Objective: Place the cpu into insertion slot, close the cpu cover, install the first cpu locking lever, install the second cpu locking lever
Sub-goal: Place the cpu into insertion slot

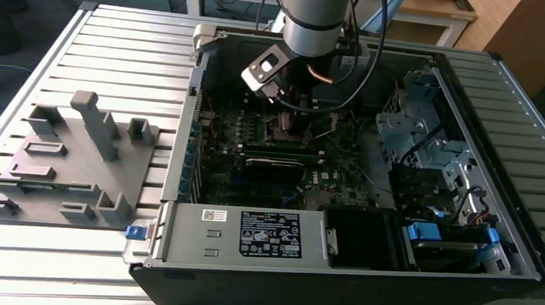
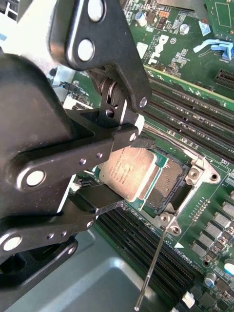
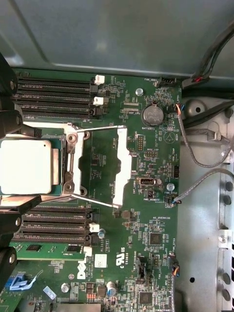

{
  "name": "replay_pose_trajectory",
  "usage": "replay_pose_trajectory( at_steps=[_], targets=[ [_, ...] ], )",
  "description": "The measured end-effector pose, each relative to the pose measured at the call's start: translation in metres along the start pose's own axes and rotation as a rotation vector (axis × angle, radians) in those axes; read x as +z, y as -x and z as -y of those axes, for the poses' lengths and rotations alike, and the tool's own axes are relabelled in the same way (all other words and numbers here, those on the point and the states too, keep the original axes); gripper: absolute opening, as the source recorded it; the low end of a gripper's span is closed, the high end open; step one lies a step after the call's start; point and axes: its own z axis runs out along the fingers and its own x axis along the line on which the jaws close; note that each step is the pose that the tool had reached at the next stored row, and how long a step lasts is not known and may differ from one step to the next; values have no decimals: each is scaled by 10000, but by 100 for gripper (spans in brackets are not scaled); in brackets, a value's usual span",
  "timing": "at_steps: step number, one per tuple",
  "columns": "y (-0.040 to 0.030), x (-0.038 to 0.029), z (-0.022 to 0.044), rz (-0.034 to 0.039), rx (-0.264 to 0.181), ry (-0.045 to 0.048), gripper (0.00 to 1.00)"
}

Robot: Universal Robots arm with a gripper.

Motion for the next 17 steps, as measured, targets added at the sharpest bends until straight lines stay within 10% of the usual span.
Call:
replay_pose_trajectory(
  at_steps=[17],
  targets=[
    [3, 87, 31, 3, -2, -2, 54]
  ],
)
